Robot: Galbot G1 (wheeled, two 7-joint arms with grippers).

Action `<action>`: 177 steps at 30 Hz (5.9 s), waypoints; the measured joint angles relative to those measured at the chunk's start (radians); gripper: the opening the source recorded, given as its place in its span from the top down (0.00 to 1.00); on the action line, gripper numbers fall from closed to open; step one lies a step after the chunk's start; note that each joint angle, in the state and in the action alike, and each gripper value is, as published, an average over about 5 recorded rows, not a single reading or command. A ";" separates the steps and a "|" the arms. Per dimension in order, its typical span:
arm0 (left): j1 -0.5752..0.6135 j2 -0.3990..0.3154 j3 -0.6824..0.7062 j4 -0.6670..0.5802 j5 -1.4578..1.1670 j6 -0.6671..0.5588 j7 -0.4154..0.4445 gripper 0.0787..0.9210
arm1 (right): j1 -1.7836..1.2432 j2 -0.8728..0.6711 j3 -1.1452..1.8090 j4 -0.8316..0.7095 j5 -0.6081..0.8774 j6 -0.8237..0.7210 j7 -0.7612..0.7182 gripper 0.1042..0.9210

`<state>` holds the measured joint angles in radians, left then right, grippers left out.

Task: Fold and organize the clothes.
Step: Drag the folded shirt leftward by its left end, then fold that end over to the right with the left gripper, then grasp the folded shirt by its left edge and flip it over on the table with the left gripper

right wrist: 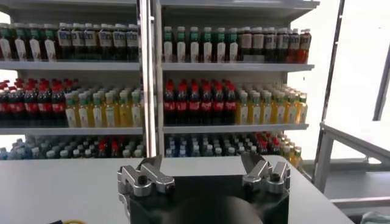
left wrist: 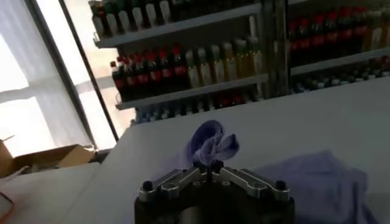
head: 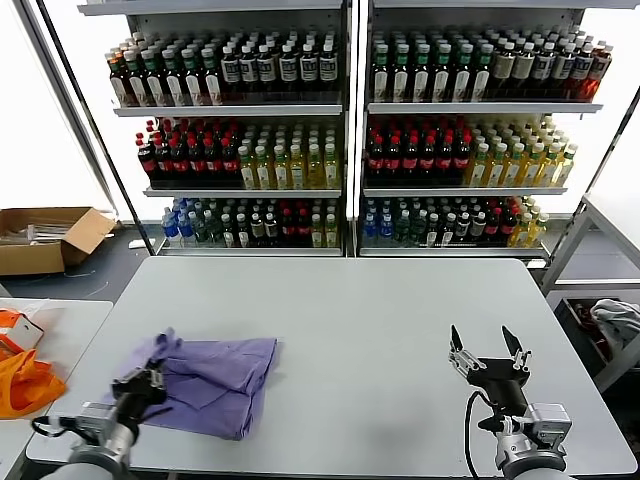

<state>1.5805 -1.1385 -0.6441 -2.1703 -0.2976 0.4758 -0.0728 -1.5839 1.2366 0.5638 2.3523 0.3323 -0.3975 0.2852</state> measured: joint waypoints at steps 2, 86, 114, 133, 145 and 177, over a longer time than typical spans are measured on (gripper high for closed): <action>-0.005 -0.014 0.042 -0.008 0.002 0.014 -0.009 0.98 | -0.009 0.006 -0.003 0.000 -0.007 0.003 -0.001 0.12; -0.065 0.007 -0.048 0.204 -0.230 -0.079 -0.034 0.12 | 0.065 0.025 -0.107 -0.135 -0.030 0.035 -0.010 0.12; -0.086 0.039 -0.042 0.282 -0.399 -0.026 0.026 0.40 | 0.058 0.045 -0.115 -0.147 -0.047 0.040 -0.012 0.12; -0.078 0.040 -0.059 0.251 -0.399 -0.016 0.006 0.96 | 0.060 0.041 -0.119 -0.149 -0.049 0.044 -0.013 0.12; -0.086 0.136 -0.225 0.283 -0.415 -0.025 -0.016 0.96 | 0.070 0.034 -0.129 -0.152 -0.046 0.041 -0.012 0.12; -0.088 0.082 0.075 -0.010 -0.267 0.036 -0.084 0.96 | 0.037 0.080 -0.143 -0.175 -0.088 0.052 -0.013 0.12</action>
<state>1.4927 -1.0566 -0.5694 -2.1804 -0.5642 0.5119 -0.1571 -1.5472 1.3164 0.4207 2.1769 0.2440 -0.3457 0.2722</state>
